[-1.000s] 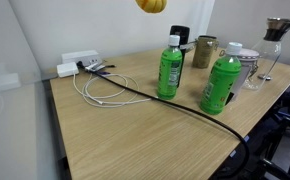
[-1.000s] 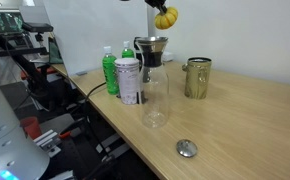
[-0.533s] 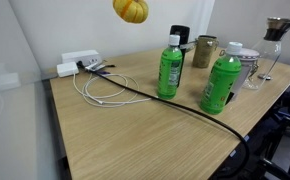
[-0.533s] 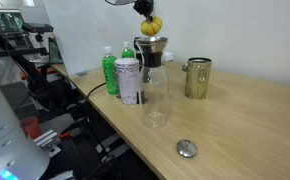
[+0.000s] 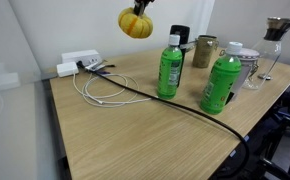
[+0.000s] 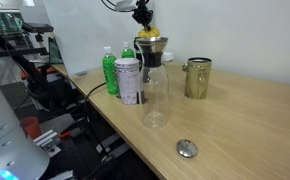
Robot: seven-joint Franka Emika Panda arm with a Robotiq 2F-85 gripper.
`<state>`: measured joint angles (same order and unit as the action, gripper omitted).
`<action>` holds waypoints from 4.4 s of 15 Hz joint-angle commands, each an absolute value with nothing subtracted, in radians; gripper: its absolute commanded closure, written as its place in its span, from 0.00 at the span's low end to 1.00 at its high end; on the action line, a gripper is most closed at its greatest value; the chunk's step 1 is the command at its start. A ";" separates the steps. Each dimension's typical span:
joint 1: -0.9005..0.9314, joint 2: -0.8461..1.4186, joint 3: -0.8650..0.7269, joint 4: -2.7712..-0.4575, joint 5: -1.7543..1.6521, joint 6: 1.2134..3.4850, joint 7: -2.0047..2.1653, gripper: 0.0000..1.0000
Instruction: Move the pumpkin to the left
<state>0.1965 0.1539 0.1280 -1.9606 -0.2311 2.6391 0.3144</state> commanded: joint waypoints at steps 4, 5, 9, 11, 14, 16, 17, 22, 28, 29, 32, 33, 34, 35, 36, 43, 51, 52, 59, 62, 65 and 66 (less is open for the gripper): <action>0.203 0.153 0.120 -1.961 -0.225 2.638 0.308 0.96; 0.207 0.165 0.126 -1.950 -0.221 2.645 0.300 0.96; 0.245 0.260 0.165 -1.871 -0.194 2.651 0.244 0.96; 0.268 0.320 0.190 -1.815 -0.183 2.644 0.197 0.96; 0.291 0.396 0.219 -1.753 -0.161 2.628 0.114 0.96; 0.300 0.441 0.230 -1.718 -0.152 2.622 0.059 0.96; 0.302 0.459 0.234 -1.704 -0.149 2.616 0.032 0.96; 0.305 0.533 0.247 -1.661 -0.144 2.630 -0.063 0.96; 0.304 0.566 0.252 -1.661 -0.155 2.619 -0.143 0.96; 0.301 0.568 0.255 -1.663 -0.154 2.616 -0.156 0.96; 0.300 0.568 0.256 -1.661 -0.155 2.604 -0.182 0.57; 0.301 0.567 0.255 -1.659 -0.158 2.610 -0.189 0.51; 0.302 0.565 0.253 -1.658 -0.161 2.609 -0.194 0.45; 0.300 0.564 0.256 -1.654 -0.158 2.610 -0.201 0.37; 0.297 0.561 0.258 -1.647 -0.157 2.611 -0.212 0.31; 0.297 0.532 0.246 -1.613 -0.160 2.634 -0.209 0.00; 0.294 0.422 0.184 -1.611 -0.195 2.646 -0.147 0.00; 0.297 0.404 0.164 -1.621 -0.220 2.649 -0.139 0.00; 0.196 0.186 0.142 -1.784 -0.169 2.656 -0.179 0.00; 0.128 0.033 0.177 -1.902 0.020 2.628 -0.342 0.00; 0.149 0.048 0.154 -1.865 -0.012 2.620 -0.304 0.00; 0.148 0.032 0.156 -1.886 -0.009 2.620 -0.305 0.00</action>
